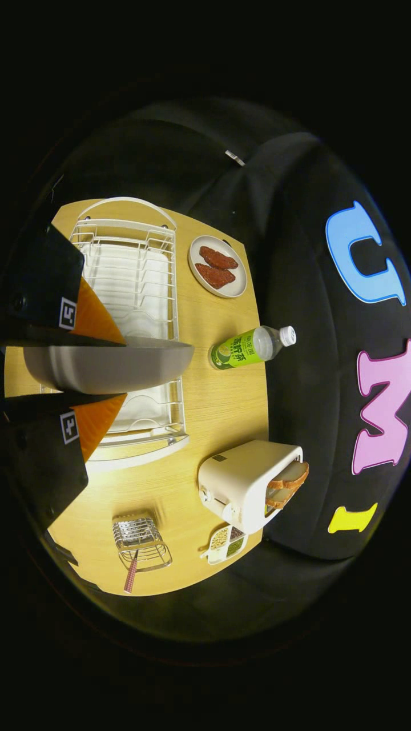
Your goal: Take the plate from the dish rack, then take the spoon from the basket and place it into the plate.
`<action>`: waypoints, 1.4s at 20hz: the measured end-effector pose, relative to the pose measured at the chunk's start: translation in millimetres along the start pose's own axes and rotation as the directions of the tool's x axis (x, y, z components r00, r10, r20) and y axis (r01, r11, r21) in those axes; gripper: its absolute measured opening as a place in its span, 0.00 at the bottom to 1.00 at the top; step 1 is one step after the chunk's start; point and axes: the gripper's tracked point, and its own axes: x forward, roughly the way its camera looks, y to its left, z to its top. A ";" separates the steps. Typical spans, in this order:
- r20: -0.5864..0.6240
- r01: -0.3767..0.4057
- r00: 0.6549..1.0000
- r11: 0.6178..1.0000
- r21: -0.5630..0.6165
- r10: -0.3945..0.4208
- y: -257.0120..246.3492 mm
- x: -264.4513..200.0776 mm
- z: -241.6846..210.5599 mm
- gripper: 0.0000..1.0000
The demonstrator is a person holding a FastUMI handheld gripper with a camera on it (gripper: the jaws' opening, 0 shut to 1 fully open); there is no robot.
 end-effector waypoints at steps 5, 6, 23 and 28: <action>0.057 0.060 0.997 0.992 -0.115 -0.054 10.0 -6.9 19.0 0.36; 0.059 0.063 0.997 0.988 -0.143 -0.055 15.1 -9.8 20.4 0.36; 0.150 -0.146 0.976 0.987 -0.073 0.156 -48.1 -86.8 3.3 0.28; 0.156 -0.212 0.964 0.977 -0.028 0.214 -101.9 -131.1 -36.9 0.28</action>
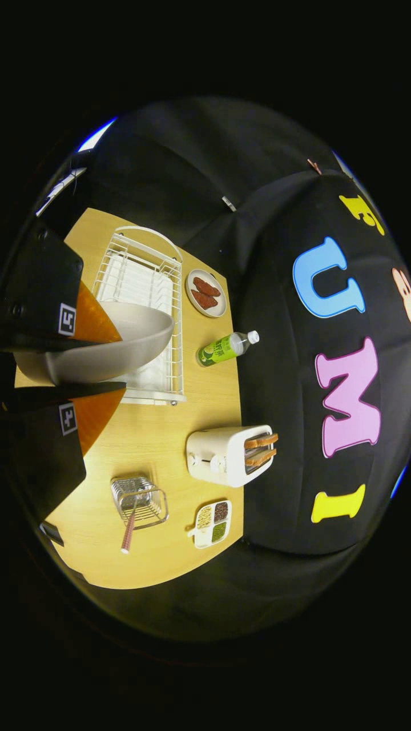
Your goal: Take the plate from the dish rack, then take the spoon from the basket and place it into the plate.
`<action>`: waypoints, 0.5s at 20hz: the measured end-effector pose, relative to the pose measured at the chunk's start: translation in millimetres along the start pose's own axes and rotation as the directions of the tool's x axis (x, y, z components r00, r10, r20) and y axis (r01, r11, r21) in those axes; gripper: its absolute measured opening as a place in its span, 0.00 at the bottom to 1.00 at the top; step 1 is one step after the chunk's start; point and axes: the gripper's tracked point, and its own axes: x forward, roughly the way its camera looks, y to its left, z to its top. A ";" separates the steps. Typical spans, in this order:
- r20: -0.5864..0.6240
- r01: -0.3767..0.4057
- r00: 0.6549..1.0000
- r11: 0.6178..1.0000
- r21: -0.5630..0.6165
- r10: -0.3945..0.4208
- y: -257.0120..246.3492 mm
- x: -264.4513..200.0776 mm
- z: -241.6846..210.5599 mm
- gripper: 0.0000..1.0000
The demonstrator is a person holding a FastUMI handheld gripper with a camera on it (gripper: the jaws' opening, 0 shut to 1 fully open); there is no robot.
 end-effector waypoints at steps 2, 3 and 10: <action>-0.013 -0.024 1.000 0.999 0.033 0.024 -20.8 -20.8 -20.7 0.27; -0.019 -0.024 0.999 0.998 0.052 0.025 -33.2 -30.1 -31.2 0.28; -0.099 -0.023 0.994 0.977 0.212 0.045 -119.5 -56.9 -103.2 0.28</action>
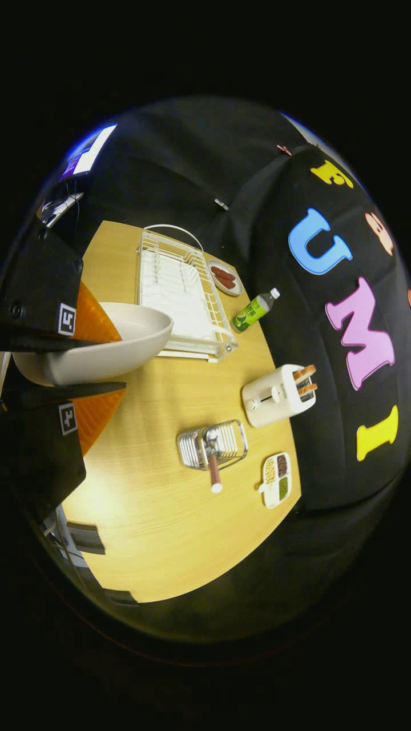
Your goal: Take the plate from the dish rack, then take the spoon from the basket and place it into the plate.
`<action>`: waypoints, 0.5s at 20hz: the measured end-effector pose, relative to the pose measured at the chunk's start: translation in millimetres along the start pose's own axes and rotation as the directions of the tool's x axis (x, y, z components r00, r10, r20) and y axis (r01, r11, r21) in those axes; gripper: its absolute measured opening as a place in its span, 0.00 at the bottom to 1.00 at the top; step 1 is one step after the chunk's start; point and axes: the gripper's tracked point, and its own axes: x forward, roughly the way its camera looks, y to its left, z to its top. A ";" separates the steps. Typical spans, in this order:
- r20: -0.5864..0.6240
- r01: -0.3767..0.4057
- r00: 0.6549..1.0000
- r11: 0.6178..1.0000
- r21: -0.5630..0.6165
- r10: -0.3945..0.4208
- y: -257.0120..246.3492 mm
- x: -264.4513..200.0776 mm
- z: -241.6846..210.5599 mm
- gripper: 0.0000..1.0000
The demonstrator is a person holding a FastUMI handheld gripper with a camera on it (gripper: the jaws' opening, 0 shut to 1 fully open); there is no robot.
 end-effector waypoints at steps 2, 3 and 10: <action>-0.010 0.002 1.000 1.000 0.017 -0.001 -29.6 5.4 -7.2 0.28; -0.019 0.009 1.000 1.000 0.019 -0.008 -45.8 10.9 -8.9 0.28; -0.061 -0.067 0.996 0.997 0.034 0.069 -96.7 82.4 -10.6 0.28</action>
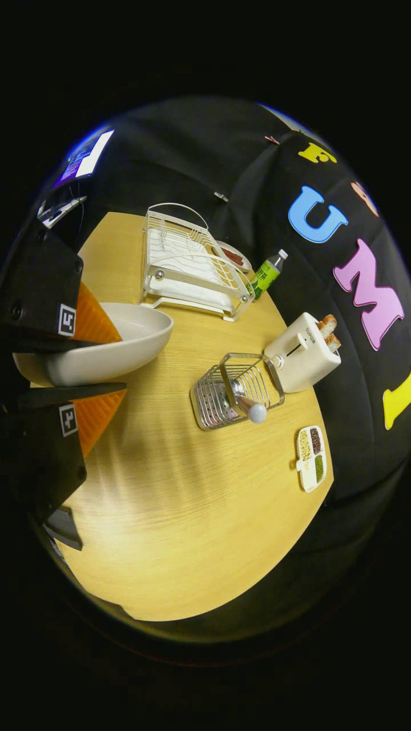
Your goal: Take the plate from the dish rack, then take the spoon from the basket and place it into the plate.
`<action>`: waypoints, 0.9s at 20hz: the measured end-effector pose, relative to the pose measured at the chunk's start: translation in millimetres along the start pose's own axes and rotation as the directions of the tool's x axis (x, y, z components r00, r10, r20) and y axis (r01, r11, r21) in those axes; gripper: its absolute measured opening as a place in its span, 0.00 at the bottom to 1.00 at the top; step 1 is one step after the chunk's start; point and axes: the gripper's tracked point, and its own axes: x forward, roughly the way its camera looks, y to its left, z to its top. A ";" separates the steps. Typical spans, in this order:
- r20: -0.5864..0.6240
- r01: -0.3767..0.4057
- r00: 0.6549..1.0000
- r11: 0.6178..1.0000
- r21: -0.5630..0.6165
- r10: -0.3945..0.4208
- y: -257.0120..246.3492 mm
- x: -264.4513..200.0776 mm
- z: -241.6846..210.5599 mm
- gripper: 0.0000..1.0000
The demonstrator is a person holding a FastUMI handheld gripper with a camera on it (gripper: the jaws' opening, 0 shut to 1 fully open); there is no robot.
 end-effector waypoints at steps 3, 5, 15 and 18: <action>-0.018 -0.042 0.999 0.999 0.025 0.043 -3.7 26.4 2.1 0.28; -0.024 -0.052 0.998 0.998 0.042 0.053 -5.2 35.3 1.8 0.28; 0.151 0.110 0.985 0.970 -0.218 -0.078 -51.8 33.6 24.1 0.99; 0.282 0.140 0.957 0.953 -0.269 -0.061 -45.5 18.7 54.5 0.99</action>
